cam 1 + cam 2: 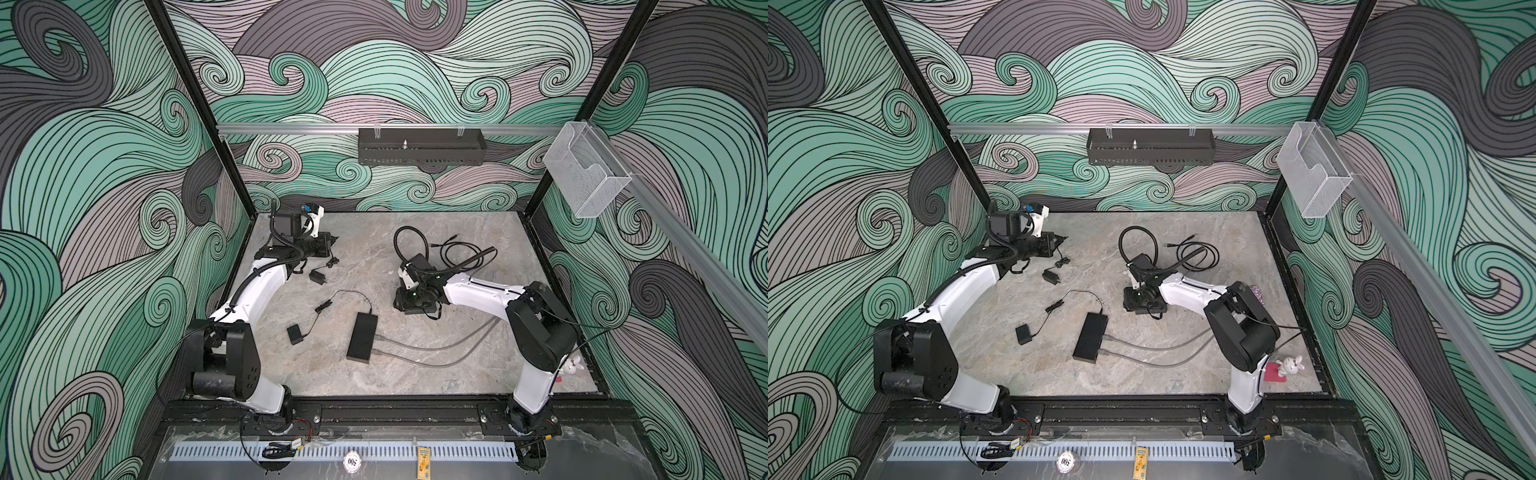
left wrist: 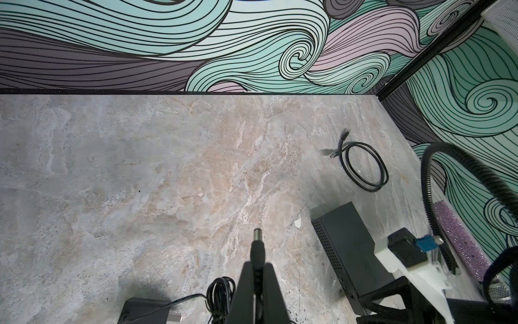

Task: Insert the plug into the switch port

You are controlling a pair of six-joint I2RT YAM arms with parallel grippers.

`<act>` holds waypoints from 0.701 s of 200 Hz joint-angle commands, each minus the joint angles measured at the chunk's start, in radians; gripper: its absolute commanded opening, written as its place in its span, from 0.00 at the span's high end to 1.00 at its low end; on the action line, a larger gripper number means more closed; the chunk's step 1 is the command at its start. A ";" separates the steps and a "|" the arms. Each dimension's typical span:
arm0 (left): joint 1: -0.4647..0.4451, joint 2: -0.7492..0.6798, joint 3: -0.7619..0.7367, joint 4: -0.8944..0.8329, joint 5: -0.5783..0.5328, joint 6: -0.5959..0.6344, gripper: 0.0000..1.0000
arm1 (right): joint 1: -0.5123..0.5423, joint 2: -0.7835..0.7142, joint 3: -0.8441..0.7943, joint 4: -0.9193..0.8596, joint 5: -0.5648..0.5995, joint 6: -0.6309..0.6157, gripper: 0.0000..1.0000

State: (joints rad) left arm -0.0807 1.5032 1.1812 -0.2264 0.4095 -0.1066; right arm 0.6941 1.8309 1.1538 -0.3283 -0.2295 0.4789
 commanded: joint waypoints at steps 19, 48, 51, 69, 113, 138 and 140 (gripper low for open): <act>-0.007 -0.024 0.024 -0.020 -0.014 0.028 1.00 | 0.007 -0.008 -0.003 0.052 -0.031 0.016 0.60; -0.007 -0.021 0.027 -0.024 -0.011 0.029 1.00 | 0.007 0.021 0.006 0.006 0.055 0.021 0.57; -0.007 -0.020 0.027 -0.024 -0.011 0.028 1.00 | 0.007 0.020 0.005 0.003 0.066 0.023 0.57; -0.007 -0.019 0.027 -0.023 -0.008 0.028 1.00 | 0.007 0.016 -0.006 -0.007 0.117 0.027 0.54; -0.012 0.004 0.032 -0.024 0.008 0.030 1.00 | 0.006 -0.001 -0.013 -0.005 0.132 0.018 0.53; -0.023 0.022 0.043 -0.042 0.008 0.042 1.00 | 0.005 -0.014 -0.012 0.009 0.102 0.014 0.53; -0.024 0.023 0.044 -0.044 0.008 0.043 1.00 | 0.005 -0.013 -0.012 0.012 0.091 0.012 0.53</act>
State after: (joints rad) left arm -0.0891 1.5043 1.1812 -0.2356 0.4046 -0.0891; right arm 0.7033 1.8347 1.1511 -0.2977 -0.1516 0.4980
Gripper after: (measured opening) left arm 0.051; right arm 0.466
